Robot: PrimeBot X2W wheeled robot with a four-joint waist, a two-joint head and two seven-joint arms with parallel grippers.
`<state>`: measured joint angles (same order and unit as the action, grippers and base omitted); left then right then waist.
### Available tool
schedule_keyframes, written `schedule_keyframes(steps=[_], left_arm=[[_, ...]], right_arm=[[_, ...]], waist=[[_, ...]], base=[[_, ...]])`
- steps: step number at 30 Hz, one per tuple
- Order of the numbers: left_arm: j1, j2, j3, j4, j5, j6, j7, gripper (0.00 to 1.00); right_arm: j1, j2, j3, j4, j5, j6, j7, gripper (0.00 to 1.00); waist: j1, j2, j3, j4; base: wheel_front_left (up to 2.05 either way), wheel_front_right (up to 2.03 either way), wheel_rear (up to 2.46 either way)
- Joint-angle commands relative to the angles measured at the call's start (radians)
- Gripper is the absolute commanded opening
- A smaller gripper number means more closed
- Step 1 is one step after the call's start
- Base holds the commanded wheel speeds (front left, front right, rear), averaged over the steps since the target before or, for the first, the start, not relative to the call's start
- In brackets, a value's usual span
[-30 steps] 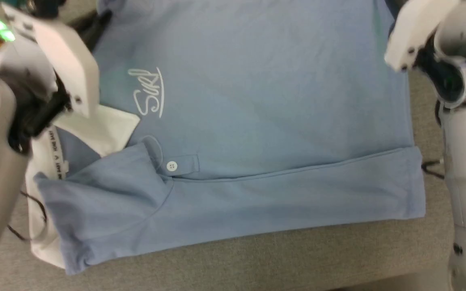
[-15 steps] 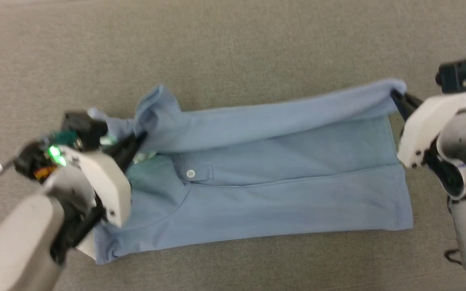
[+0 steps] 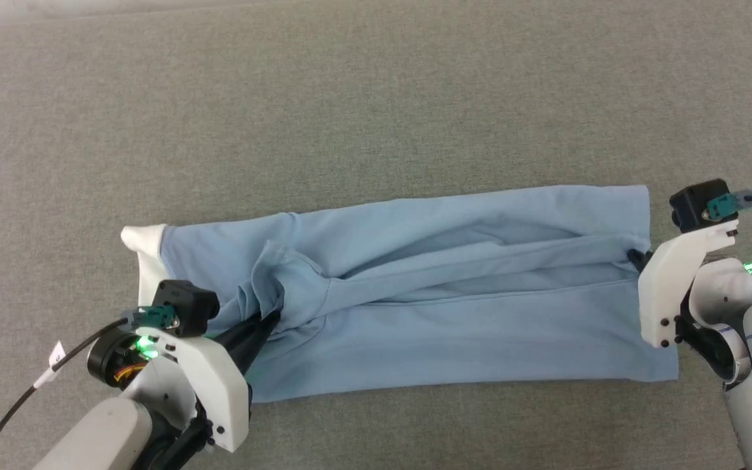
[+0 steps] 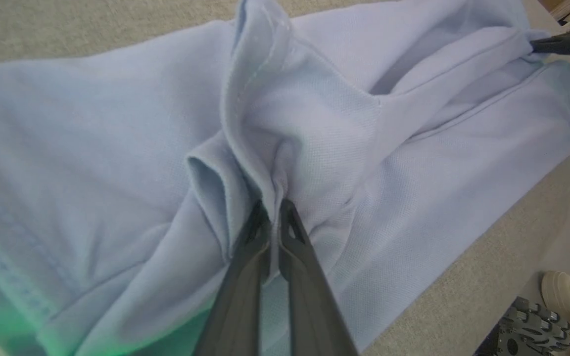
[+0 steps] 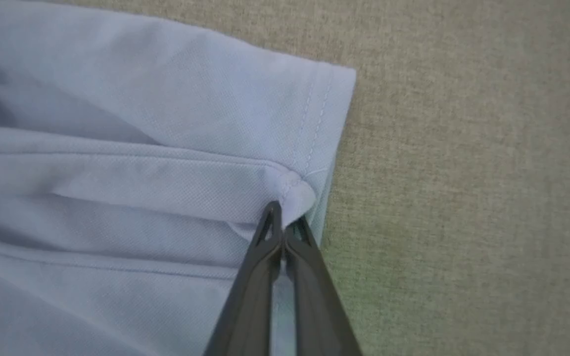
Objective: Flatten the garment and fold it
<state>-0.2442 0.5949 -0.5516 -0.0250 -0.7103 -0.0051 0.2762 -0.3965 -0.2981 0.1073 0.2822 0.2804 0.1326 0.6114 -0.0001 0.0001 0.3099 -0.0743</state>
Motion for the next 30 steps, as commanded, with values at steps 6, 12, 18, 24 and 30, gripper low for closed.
schedule_keyframes(steps=[6,12,18,24,30], left_arm=[[-0.001,-0.029,-0.014,0.067,0.017,-0.005,-0.047,1.00],[0.024,-0.062,0.012,0.078,0.023,0.024,-0.150,1.00],[0.064,-0.095,0.063,0.073,0.051,0.079,-0.317,1.00],[0.077,-0.140,0.118,0.089,0.098,0.160,-0.478,1.00],[0.057,-0.197,0.196,0.109,0.148,0.197,-0.535,1.00]], right_arm=[[0.045,0.019,-0.011,0.026,-0.008,-0.002,0.055,0.49],[0.109,0.033,-0.070,-0.034,-0.005,-0.002,0.035,1.00],[0.208,0.073,-0.156,-0.135,-0.006,-0.002,-0.016,1.00],[0.294,0.141,-0.229,-0.239,-0.013,-0.002,-0.125,1.00],[0.308,0.204,-0.284,-0.269,-0.034,-0.002,-0.264,1.00]], waist=[[0.0001,-0.0001,-0.016,0.010],[0.0001,-0.0001,-0.061,0.018],[0.0001,-0.0001,-0.105,0.033],[0.0001,-0.0001,-0.139,0.053],[0.0001,-0.0001,-0.163,0.063]], base=[[0.00,0.00,0.00],[0.00,0.00,0.00],[0.00,0.00,0.00],[0.00,0.00,0.00],[0.00,0.00,0.00]])
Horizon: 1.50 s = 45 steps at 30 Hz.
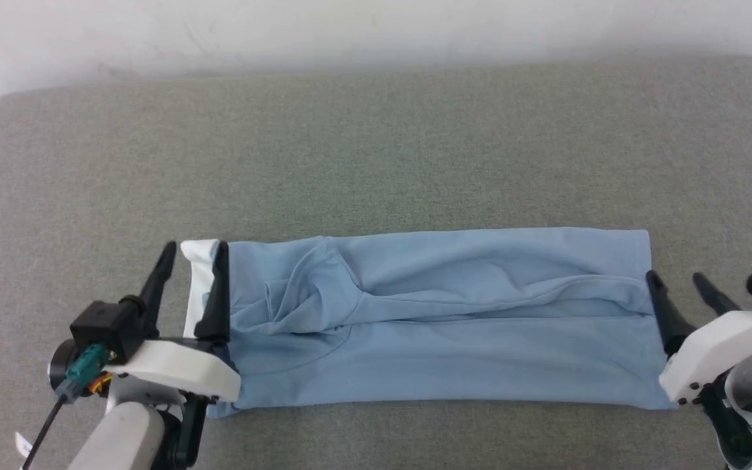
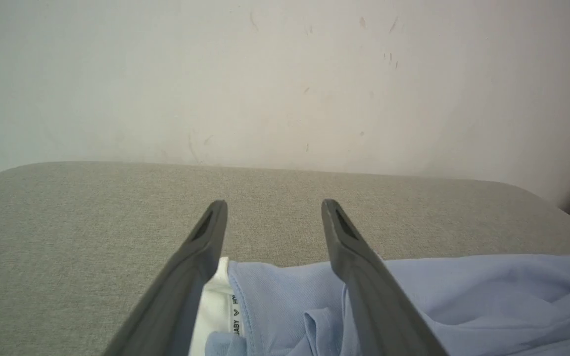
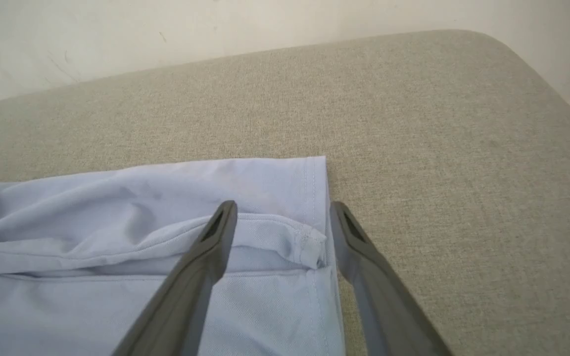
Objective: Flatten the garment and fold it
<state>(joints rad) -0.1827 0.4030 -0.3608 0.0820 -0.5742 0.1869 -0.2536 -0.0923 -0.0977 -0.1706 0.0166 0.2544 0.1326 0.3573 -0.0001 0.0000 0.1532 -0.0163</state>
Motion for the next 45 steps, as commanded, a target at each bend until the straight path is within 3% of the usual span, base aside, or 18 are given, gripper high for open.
schedule_keyframes(steps=[1,6,10,18,28,29,30,32,33,34,40,45], left_arm=[[-0.009,-0.015,0.023,-0.001,0.027,0.006,-0.007,1.00],[-0.007,-0.087,0.134,-0.037,0.131,-0.005,-0.008,1.00],[0.013,-0.131,0.202,-0.035,0.201,-0.054,-0.008,1.00],[0.032,-0.195,0.307,0.026,0.282,-0.142,-0.008,1.00],[0.039,-0.263,0.369,0.041,0.359,-0.199,-0.008,1.00],[0.038,-0.268,0.373,0.040,0.365,-0.203,-0.008,1.00],[0.038,-0.272,0.378,0.040,0.370,-0.207,-0.008,1.00],[0.038,-0.280,0.387,0.039,0.380,-0.213,-0.008,1.00],[0.038,-0.280,0.387,0.039,0.380,-0.213,-0.008,1.00],[0.038,-0.284,0.391,0.039,0.384,-0.216,-0.008,1.00],[0.033,-0.298,0.411,0.045,0.404,-0.238,-0.008,1.00],[0.028,-0.307,0.417,0.048,0.418,-0.252,-0.008,1.00]], right_arm=[[-0.001,0.012,-0.018,0.001,-0.016,-0.002,-0.033,1.00],[-0.041,0.041,-0.077,0.049,-0.047,-0.002,-0.109,1.00],[-0.090,0.046,-0.115,0.140,-0.054,-0.002,-0.099,1.00],[-0.210,0.047,-0.167,0.383,-0.058,-0.002,0.050,1.00],[-0.287,0.047,-0.159,0.552,-0.146,-0.002,0.269,1.00],[-0.287,0.047,-0.157,0.561,-0.145,-0.002,0.296,0.89],[-0.288,0.047,-0.155,0.566,-0.142,-0.002,0.317,0.59],[-0.291,0.047,-0.152,0.561,-0.136,-0.002,0.334,0.20],[-0.291,0.047,-0.152,0.561,-0.136,-0.002,0.334,0.20],[-0.292,0.047,-0.153,0.554,-0.140,-0.002,0.331,0.02],[-0.295,0.047,-0.184,0.522,-0.173,-0.002,0.281,0.00],[-0.290,0.044,-0.270,0.490,-0.279,-0.002,0.229,0.00]], waist=[[0.0001,0.0000,-0.008,0.007],[0.0001,0.0000,-0.017,0.014],[0.0001,0.0000,-0.022,0.014],[0.0001,0.0000,-0.028,0.014],[0.0001,0.0000,-0.018,0.031],[0.0001,0.0000,-0.016,0.032],[0.0001,0.0000,-0.015,0.032],[0.0001,0.0000,-0.012,0.030],[0.0001,0.0000,-0.012,0.030],[0.0001,0.0000,-0.011,0.028],[0.0001,0.0000,-0.006,0.019],[0.0001,0.0000,0.000,0.019]], base=[[0.00,0.00,0.00],[0.00,0.00,0.00],[0.00,0.00,0.00],[0.00,0.00,0.00],[0.00,0.00,0.00],[0.00,0.00,0.00],[0.00,0.00,0.00],[0.00,0.00,0.00],[0.00,0.00,0.00],[0.00,0.00,0.00],[0.00,0.00,0.00],[0.00,0.00,0.00]])
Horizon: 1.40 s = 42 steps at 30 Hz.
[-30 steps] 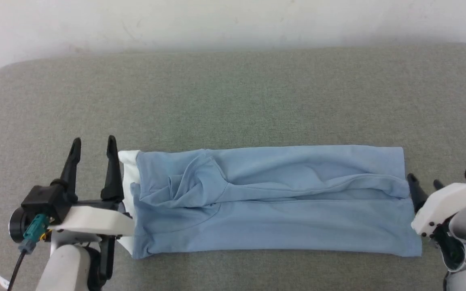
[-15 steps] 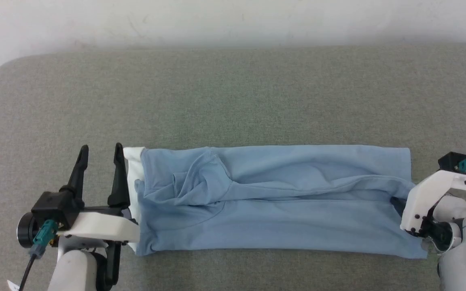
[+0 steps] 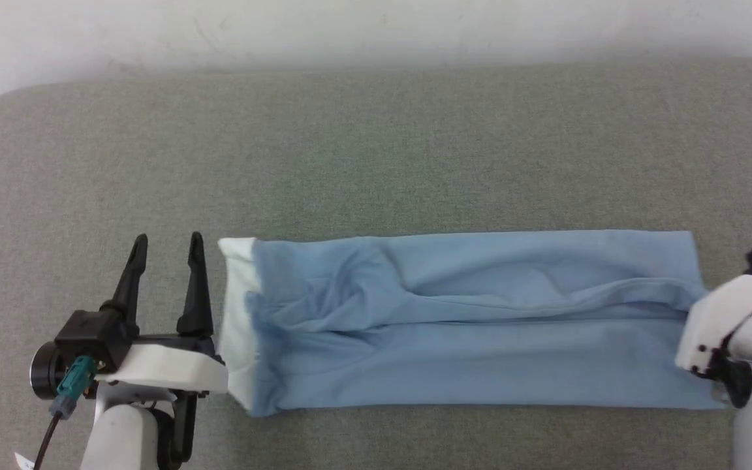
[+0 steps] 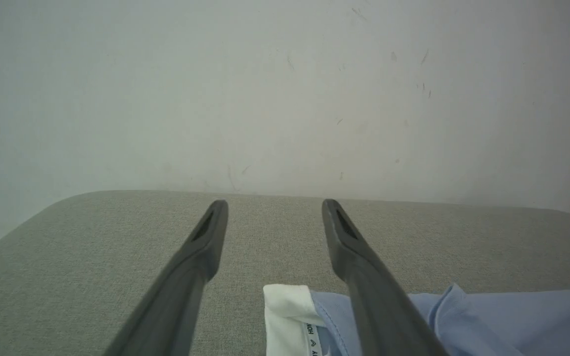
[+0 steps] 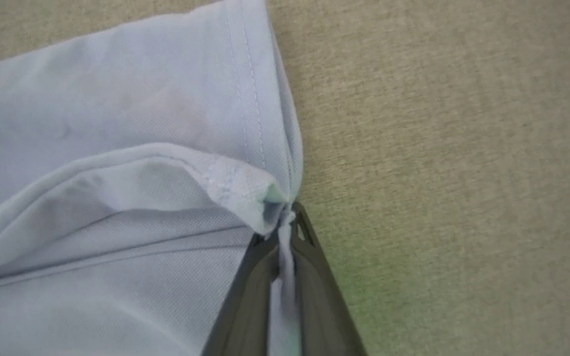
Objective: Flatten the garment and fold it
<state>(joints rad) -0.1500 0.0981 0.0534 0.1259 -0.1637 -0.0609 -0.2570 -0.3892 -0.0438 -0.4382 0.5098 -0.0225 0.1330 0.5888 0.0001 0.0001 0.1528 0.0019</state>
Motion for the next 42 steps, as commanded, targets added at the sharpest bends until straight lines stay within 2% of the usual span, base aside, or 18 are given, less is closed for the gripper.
schedule_keyframes(steps=[1,11,15,18,21,24,28,36,39,42], left_arm=[[-0.006,-0.005,0.004,0.004,0.010,-0.006,-0.005,1.00],[-0.012,-0.017,0.009,0.004,0.033,-0.022,-0.005,1.00],[-0.014,-0.021,0.010,0.006,0.039,-0.027,-0.005,1.00],[-0.014,-0.023,0.013,0.008,0.042,-0.030,-0.005,1.00],[-0.013,-0.025,0.011,0.013,0.045,-0.034,-0.005,1.00],[-0.008,-0.027,0.009,0.016,0.049,-0.036,-0.005,1.00],[0.003,-0.029,0.010,0.016,0.054,-0.039,-0.005,1.00],[0.011,-0.030,0.009,0.017,0.057,-0.044,-0.005,1.00],[0.006,-0.032,0.006,0.022,0.055,-0.046,-0.005,1.00],[0.002,-0.033,0.001,0.028,0.052,-0.049,-0.005,1.00]], right_arm=[[0.007,-0.014,-0.024,-0.010,-0.022,-0.002,-0.015,0.00],[-0.001,-0.089,-0.225,-0.025,-0.210,-0.002,-0.137,0.00],[-0.013,-0.108,-0.258,-0.010,-0.262,-0.002,-0.175,0.00],[-0.019,-0.115,-0.244,-0.004,-0.264,-0.002,-0.188,0.00],[0.001,-0.128,-0.186,-0.031,-0.263,-0.002,-0.189,0.00],[0.042,-0.117,-0.111,-0.114,-0.221,-0.002,-0.160,0.00],[0.138,-0.104,0.015,-0.316,-0.155,-0.002,-0.075,0.00],[0.299,-0.101,0.283,-0.754,0.007,-0.002,0.171,0.00],[0.305,-0.109,0.391,-0.847,0.054,-0.002,0.212,0.00],[0.282,-0.121,0.509,-0.884,0.079,-0.002,0.225,0.00]], waist=[[-0.0001,-0.0001,0.002,0.001],[-0.0001,-0.0001,0.020,0.011],[-0.0001,-0.0001,0.023,0.013],[-0.0001,-0.0001,0.021,0.013],[-0.0001,-0.0001,0.013,0.017],[-0.0001,-0.0001,0.000,0.020],[-0.0001,-0.0001,-0.011,0.017],[-0.0001,-0.0001,-0.019,0.021],[-0.0001,-0.0001,-0.015,0.027],[-0.0001,-0.0001,-0.012,0.036]], base=[[0.00,0.00,0.00],[0.00,0.00,0.00],[0.00,0.00,0.00],[0.00,0.00,0.00],[0.00,0.00,0.00],[0.00,0.00,0.00],[0.00,0.00,0.00],[0.00,0.00,0.00],[0.00,0.00,0.00],[0.00,0.00,0.00]])
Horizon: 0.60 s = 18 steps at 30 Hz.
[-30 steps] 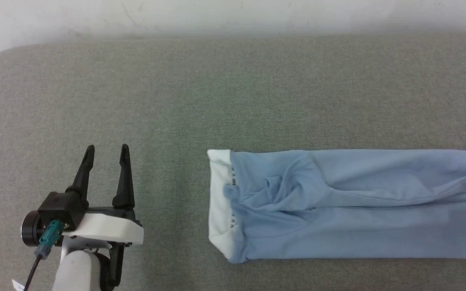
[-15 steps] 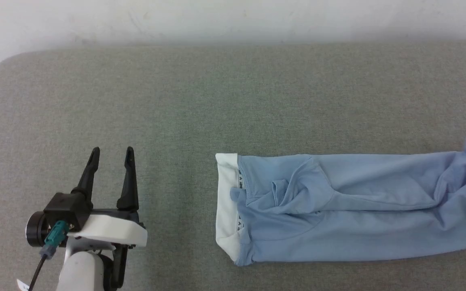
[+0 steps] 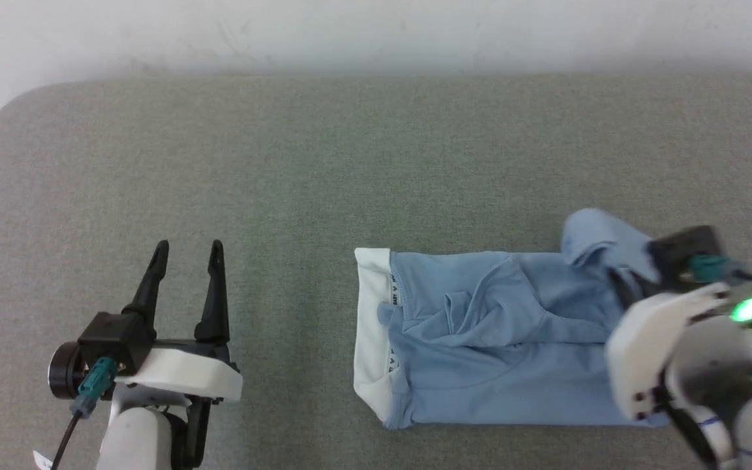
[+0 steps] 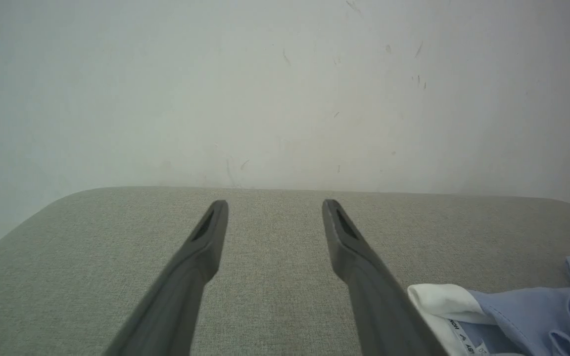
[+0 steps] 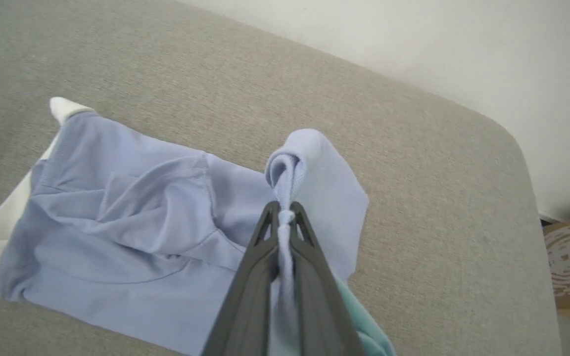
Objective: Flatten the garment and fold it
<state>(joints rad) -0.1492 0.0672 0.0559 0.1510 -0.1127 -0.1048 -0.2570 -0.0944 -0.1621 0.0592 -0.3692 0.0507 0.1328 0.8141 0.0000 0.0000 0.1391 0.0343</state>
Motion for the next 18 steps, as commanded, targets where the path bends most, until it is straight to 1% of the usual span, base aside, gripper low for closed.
schedule_keyframes(steps=[1,4,7,13,18], left_arm=[[0.000,-0.003,-0.003,0.004,0.001,-0.005,-0.005,1.00],[-0.003,-0.005,-0.007,0.006,0.000,-0.007,-0.005,1.00],[-0.011,-0.006,-0.007,0.011,-0.003,-0.009,-0.005,1.00],[-0.021,-0.009,-0.010,0.014,-0.005,-0.010,-0.005,1.00],[-0.029,-0.011,-0.011,0.017,-0.006,-0.011,-0.005,1.00]], right_arm=[[-0.027,-0.004,0.050,-0.005,0.010,-0.002,-0.001,0.00],[-0.080,0.007,0.153,0.030,0.023,-0.002,-0.016,0.00],[-0.136,0.035,0.246,0.102,0.029,-0.002,-0.044,0.00],[-0.223,0.089,0.420,0.296,0.058,-0.002,-0.110,0.00],[-0.265,0.107,0.516,0.460,0.090,-0.002,-0.148,0.00]], waist=[[0.0000,0.0000,0.003,0.006],[0.0000,0.0000,0.008,0.016],[0.0000,0.0000,0.014,0.026],[0.0000,0.0000,0.029,0.047],[0.0000,0.0000,0.040,0.057]], base=[[0.00,0.00,0.00],[0.00,0.00,0.00],[0.00,0.00,0.00],[0.00,0.00,0.00],[0.00,0.00,0.00]])
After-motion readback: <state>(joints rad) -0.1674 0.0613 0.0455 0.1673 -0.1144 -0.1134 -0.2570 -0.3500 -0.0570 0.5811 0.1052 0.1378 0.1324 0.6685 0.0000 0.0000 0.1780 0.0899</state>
